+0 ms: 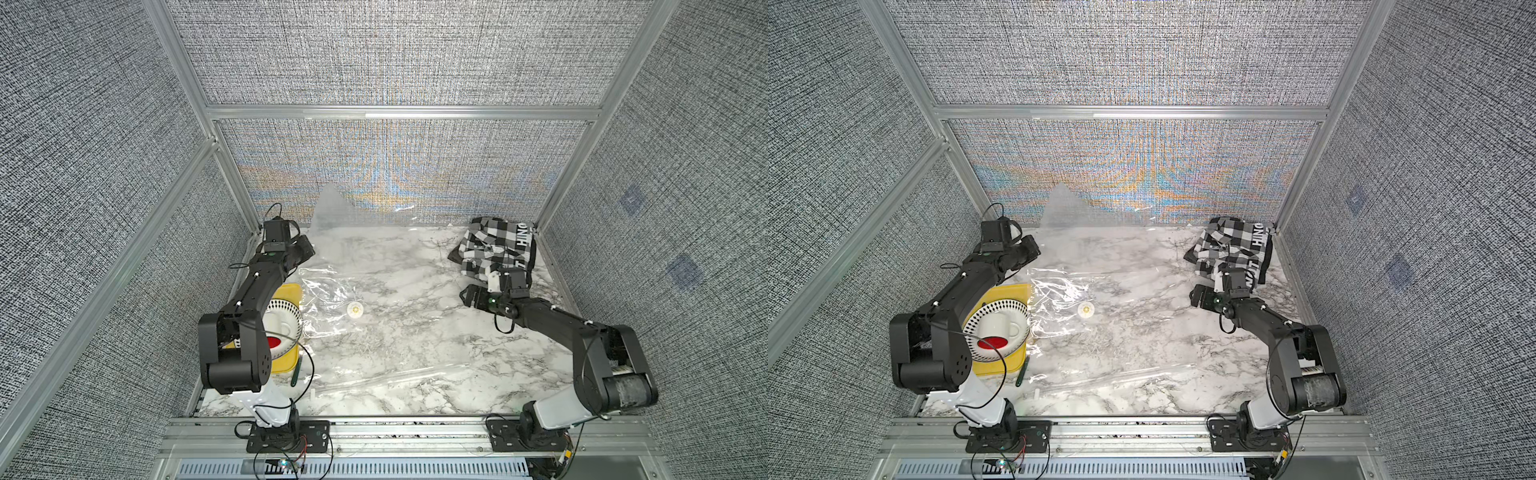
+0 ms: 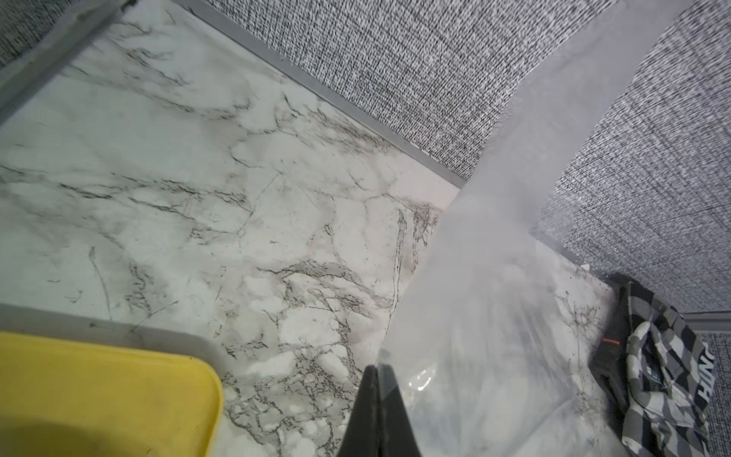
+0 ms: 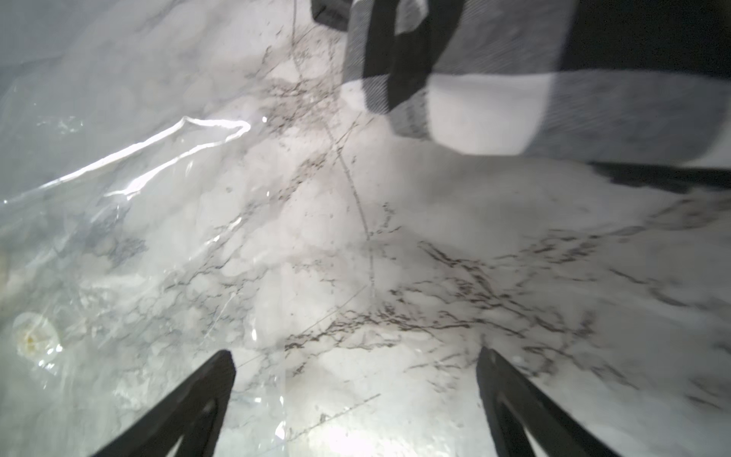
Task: Place the folded shirt into the vacuum bag
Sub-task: Adjust the vacuum bag at the center of the board.
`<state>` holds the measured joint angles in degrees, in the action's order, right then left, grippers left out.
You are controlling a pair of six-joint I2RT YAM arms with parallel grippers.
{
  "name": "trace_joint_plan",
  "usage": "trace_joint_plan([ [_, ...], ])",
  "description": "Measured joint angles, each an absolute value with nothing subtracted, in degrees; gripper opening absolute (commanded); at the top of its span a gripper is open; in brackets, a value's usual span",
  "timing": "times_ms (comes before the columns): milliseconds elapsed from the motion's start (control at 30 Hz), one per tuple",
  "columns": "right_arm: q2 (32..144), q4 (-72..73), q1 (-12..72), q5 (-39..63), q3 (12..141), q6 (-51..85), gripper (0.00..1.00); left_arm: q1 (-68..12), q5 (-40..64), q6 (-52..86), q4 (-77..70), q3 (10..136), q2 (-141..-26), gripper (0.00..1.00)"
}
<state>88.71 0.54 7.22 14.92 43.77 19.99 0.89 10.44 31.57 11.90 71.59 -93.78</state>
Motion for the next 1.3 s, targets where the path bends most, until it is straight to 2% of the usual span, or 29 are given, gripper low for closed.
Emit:
trace_joint_plan([
  [267, 92.4, 0.4, 11.9, 22.5, 43.6, 18.3, 0.78, 3.4, 9.0, 33.1, 8.8, 65.9, -87.5, 0.0],
  [400, 94.1, 1.2, 15.3, 26.0, 42.7, 17.2, 0.65, 4.1, 8.9, 33.3, 7.8, 63.4, -85.4, 0.0],
  [433, 94.5, 1.7, 16.1, 26.7, 42.7, 17.1, 0.6, 4.3, 9.0, 33.3, 7.5, 62.9, -85.2, 0.0],
  [533, 96.4, 2.3, 18.1, 27.9, 43.5, 16.4, 0.29, 4.5, 9.0, 33.4, 7.3, 61.7, -84.2, 0.0],
  [600, 97.6, 1.0, 18.8, 27.2, 44.5, 16.6, 0.16, 4.7, 8.8, 33.4, 6.9, 60.7, -83.0, 0.0],
  [700, 98.3, -2.4, 18.8, 23.4, 47.8, 16.6, 0.05, 5.0, 8.4, 33.4, 6.1, 58.9, -80.1, 0.0],
  [800, 98.5, -4.4, 18.7, 20.3, 52.5, 16.5, 0.0, 5.0, 6.9, 33.4, 5.7, 56.5, -76.1, 0.0],
  [1000, 101.9, -9.0, 18.8, 17.8, 65.1, 16.1, 0.0, 5.0, 0.5, 33.0, 3.0, 49.4, -65.7, 0.0],
  [1300, 117.8, -19.6, 18.5, 15.3, 96.3, 13.5, 0.0, 5.0, -9.1, 32.2, -8.9, 36.0, -52.7, 0.0],
])
